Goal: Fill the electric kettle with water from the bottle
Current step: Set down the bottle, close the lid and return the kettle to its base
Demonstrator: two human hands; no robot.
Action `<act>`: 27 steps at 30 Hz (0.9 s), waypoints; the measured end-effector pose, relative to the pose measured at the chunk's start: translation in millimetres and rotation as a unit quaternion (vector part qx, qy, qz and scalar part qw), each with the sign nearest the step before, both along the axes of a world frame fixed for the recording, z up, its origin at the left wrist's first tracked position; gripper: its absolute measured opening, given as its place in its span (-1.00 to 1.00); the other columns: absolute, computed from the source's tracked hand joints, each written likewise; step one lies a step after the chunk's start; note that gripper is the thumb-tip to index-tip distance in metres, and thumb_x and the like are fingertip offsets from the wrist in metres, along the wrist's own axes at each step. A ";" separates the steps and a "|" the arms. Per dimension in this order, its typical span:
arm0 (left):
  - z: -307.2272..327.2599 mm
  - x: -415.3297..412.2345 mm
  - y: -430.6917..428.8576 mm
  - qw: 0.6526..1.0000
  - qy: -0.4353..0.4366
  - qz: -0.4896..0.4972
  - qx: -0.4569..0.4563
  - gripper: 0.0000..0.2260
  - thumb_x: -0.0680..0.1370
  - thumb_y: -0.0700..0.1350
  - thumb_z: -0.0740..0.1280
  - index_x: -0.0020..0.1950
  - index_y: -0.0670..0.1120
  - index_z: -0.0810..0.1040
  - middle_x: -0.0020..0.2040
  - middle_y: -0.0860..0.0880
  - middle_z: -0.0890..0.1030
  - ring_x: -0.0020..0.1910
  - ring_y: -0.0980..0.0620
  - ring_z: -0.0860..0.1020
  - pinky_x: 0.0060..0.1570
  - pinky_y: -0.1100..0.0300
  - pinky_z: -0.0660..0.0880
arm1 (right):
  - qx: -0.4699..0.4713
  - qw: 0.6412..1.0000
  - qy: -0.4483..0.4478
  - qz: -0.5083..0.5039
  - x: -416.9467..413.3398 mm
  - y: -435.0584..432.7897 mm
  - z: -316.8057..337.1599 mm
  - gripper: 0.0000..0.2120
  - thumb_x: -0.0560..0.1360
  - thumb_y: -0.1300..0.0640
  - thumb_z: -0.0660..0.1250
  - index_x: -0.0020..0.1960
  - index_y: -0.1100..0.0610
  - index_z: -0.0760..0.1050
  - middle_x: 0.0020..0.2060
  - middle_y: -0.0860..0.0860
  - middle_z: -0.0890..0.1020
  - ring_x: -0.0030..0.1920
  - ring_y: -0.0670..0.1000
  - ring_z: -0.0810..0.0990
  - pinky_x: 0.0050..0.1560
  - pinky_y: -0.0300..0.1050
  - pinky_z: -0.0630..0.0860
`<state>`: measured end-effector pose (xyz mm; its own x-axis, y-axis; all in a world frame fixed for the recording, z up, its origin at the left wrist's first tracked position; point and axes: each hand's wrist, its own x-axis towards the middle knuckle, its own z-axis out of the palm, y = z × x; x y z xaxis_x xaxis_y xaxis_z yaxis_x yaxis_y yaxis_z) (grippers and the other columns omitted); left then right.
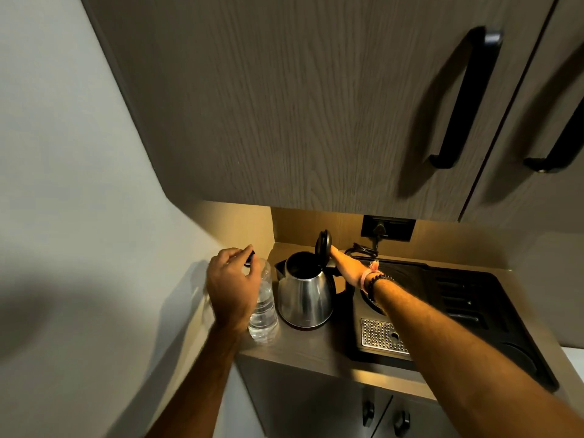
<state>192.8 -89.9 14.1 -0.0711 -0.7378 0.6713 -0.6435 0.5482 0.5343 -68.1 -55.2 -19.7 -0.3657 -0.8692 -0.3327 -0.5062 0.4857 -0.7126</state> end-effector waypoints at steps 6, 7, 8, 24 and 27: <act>-0.5 -2.8 1.0 0.998 0.037 -0.014 0.052 -0.77 0.48 -0.08 0.50 0.05 -0.20 0.71 -0.02 -0.14 0.71 -0.09 -0.04 0.66 -0.11 0.21 0.51 | 0.005 1.000 -0.004 0.001 3.2 3.1 3.1 -0.04 0.39 -0.57 -0.29 0.59 -0.10 0.26 0.57 0.05 0.36 0.64 0.23 0.12 0.42 0.41 -0.52; 0.3 -2.9 0.5 0.997 0.048 -0.012 0.061 -0.76 0.47 -0.07 0.52 0.03 -0.19 0.72 -0.03 -0.13 0.71 -0.09 -0.03 0.65 -0.12 0.25 0.49 | 0.004 1.000 0.001 0.002 2.7 2.8 2.7 -0.04 0.39 -0.56 -0.30 0.59 -0.11 0.25 0.58 0.05 0.36 0.64 0.23 0.11 0.42 0.40 -0.53; 1.4 -2.8 -0.4 0.996 0.057 -0.011 0.067 -0.77 0.46 -0.07 0.53 0.02 -0.19 0.72 -0.04 -0.12 0.71 -0.10 -0.02 0.66 -0.13 0.29 0.46 | 0.005 1.000 0.004 0.003 2.5 2.4 2.4 -0.03 0.38 -0.56 -0.31 0.60 -0.12 0.24 0.58 0.04 0.35 0.64 0.23 0.10 0.41 0.40 -0.54; 13.2 -18.9 32.9 0.992 0.078 -0.046 -0.083 -0.67 0.60 -0.10 0.35 0.31 -0.23 0.56 0.29 -0.21 0.59 0.29 -0.13 0.55 0.21 0.02 0.54 | 0.030 0.998 0.050 -0.017 9.9 -4.8 10.8 0.00 0.37 -0.63 -0.08 0.51 0.03 0.40 0.50 0.15 0.45 0.53 0.29 0.32 0.54 0.35 -0.04; 17.7 -42.1 38.8 0.988 0.016 -0.129 -0.079 -0.63 0.62 -0.13 0.29 0.40 -0.24 0.48 0.37 -0.22 0.53 0.36 -0.13 0.49 0.30 0.02 0.49 | 0.050 0.994 0.093 -0.012 15.5 -6.3 12.9 0.03 0.32 -0.66 0.01 0.44 0.10 0.43 0.46 0.17 0.49 0.48 0.28 0.39 0.50 0.27 0.17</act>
<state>150.6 -51.0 31.9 -0.2193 -0.5838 0.7817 -0.4554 0.7698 0.4472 -52.6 -61.4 -6.7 -0.4493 -0.8254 -0.3419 -0.6118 0.5631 -0.5555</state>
